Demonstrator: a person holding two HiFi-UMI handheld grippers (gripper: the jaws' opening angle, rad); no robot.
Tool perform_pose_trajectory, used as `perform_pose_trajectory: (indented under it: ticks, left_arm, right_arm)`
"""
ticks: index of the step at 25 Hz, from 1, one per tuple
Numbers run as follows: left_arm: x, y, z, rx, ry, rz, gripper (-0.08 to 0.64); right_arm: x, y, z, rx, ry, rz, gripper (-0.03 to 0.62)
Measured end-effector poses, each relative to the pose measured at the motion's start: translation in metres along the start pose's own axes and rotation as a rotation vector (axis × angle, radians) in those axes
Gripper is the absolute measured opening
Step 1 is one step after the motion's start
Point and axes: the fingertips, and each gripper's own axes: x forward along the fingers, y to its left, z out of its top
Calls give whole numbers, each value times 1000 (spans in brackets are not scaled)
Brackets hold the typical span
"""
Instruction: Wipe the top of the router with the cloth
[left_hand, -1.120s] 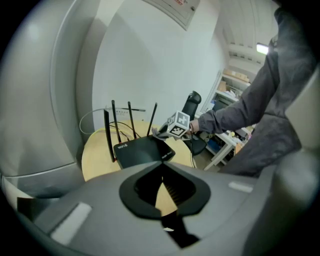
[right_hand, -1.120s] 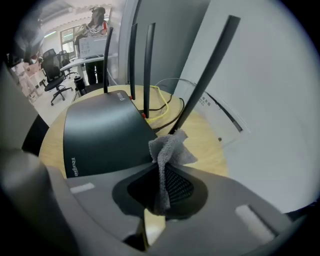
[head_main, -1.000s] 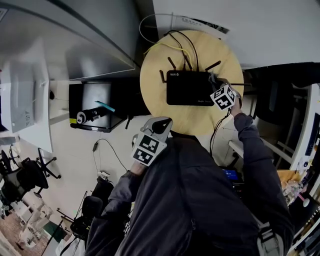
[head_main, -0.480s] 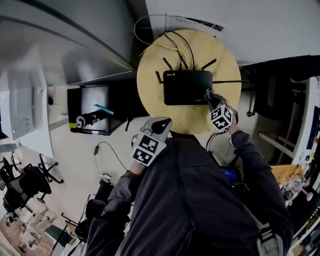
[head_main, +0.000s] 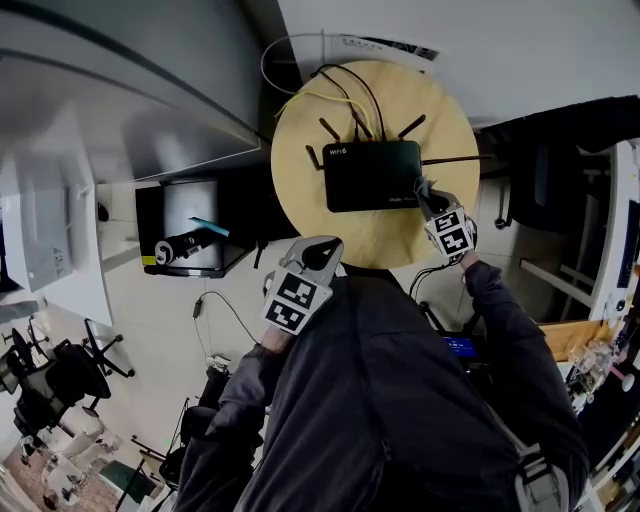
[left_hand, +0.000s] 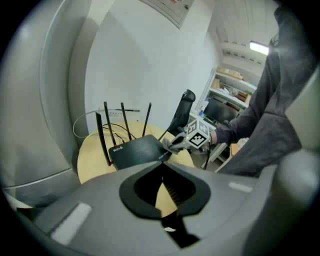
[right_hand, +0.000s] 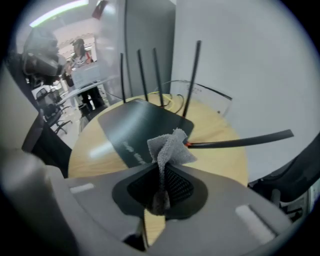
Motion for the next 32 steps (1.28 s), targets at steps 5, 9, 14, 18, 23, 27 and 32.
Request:
perform_pose_trajectory:
  ticks: [5,9,14,18,23,27,32]
  left_arm:
    - [-2,-2,-1,4,7,-2,0]
    - [-7,-2,-5,3,8,10,0]
    - [-10,-2,-9,-16,14,29,0]
    - [-11,-2,-10,-19,17,33,0]
    - [-7,-5,-9,-11,19,22,0]
    - [-5,-5,-8,-7,22,15,0]
    - [-2,-8,-6,0,25,4,0]
  right_arm:
    - [19,-41,7,-92,23,-22,28]
    - [34,-49,18,-137,27,14,28]
    - [41,-50,20,-182,33,62,28]
    - [40,-44,17,-231,44,88,26]
    - [33,-29,4,-281,58,122,26]
    - [25,-16,-8,-286,60,140,26]
    - [16,3,-26,-258,57,161,26]
